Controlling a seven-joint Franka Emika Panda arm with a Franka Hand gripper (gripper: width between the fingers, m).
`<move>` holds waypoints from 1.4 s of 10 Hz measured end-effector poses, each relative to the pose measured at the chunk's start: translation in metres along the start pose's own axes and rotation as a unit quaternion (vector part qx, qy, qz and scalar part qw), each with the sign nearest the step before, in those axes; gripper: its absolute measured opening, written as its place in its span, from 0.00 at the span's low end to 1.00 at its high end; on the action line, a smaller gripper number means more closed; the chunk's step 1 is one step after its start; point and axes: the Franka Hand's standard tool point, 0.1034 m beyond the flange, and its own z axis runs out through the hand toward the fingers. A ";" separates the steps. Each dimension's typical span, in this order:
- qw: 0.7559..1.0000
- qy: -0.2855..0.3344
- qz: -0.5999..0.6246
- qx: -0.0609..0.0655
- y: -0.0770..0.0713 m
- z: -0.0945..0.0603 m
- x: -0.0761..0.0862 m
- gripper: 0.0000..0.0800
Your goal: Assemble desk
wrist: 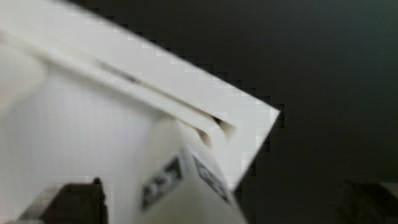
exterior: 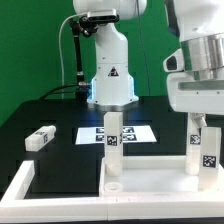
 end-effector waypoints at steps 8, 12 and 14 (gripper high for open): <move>0.987 -0.005 -0.159 -0.012 0.013 0.007 0.005 0.46; 0.996 -0.006 -0.090 -0.014 0.015 0.009 0.004 0.01; 0.996 -0.006 -0.090 -0.014 0.015 0.009 0.004 0.00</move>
Offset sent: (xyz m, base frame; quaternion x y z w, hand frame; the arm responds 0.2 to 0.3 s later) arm 0.0000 0.0000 0.0000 0.0000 0.0000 -0.1296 0.9916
